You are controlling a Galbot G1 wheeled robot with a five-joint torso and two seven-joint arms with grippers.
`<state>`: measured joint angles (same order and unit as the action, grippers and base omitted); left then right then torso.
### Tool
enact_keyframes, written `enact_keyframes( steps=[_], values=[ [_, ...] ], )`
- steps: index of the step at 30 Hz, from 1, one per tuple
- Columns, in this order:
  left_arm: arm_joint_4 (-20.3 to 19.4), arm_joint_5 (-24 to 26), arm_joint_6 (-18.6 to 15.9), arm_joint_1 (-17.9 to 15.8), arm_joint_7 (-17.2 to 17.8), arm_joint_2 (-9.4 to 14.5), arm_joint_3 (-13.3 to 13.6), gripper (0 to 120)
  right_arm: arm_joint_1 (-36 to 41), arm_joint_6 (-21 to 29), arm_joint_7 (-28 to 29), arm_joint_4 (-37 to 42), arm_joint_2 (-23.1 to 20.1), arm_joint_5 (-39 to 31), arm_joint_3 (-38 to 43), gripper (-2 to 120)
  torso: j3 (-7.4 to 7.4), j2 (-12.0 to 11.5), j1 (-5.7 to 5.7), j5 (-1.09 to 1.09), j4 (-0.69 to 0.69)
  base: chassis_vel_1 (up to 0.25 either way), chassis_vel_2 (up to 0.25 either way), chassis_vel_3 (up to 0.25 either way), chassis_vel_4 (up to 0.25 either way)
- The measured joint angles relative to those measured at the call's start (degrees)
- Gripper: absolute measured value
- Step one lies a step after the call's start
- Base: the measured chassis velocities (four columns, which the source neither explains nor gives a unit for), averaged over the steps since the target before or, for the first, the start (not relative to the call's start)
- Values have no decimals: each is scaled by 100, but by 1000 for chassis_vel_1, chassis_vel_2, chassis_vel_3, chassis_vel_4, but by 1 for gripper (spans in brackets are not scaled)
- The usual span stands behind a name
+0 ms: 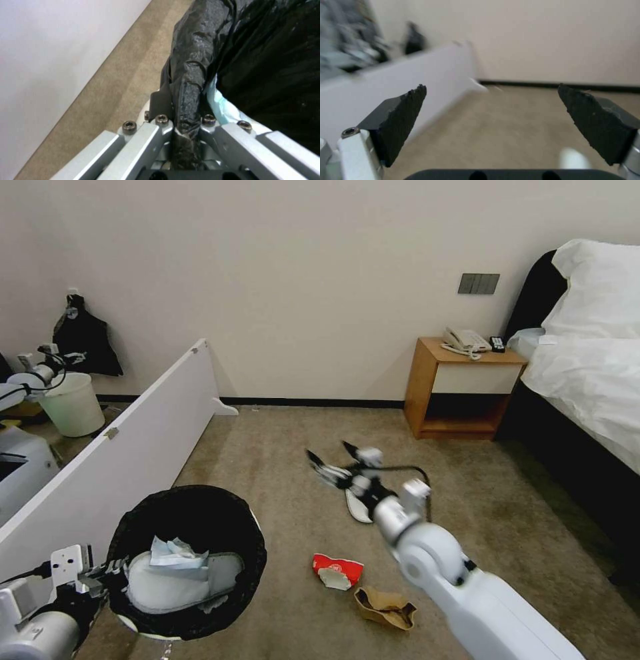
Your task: Pick up the trash bin, then pick up the garbage from the floor and place it into the trash bin.
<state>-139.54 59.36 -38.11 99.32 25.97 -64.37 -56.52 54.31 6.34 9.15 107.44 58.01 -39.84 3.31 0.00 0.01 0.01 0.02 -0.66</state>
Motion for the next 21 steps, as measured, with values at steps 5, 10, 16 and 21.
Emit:
enact_keyframes(
  steps=[5,10,16,21],
  values=[
    [13,-25,11,-3,-20,-41,3,2,692,98,193,85,-66,431,661,100,0,0,0,-1,3,0,0,0,0],
    [23,-37,19,6,-23,-90,-28,2,1958,158,176,166,160,1110,1732,100,0,0,0,0,0,0,0,0,0],
    [28,-40,24,16,-29,-88,-43,2,2660,-257,117,77,468,1585,2219,100,-1,0,-1,-2,1,0,0,0,0],
    [60,-74,33,51,-49,-113,-55,2,3416,-615,-123,91,981,2021,2675,100,-1,0,0,-2,2,0,0,0,0]
  ],
)
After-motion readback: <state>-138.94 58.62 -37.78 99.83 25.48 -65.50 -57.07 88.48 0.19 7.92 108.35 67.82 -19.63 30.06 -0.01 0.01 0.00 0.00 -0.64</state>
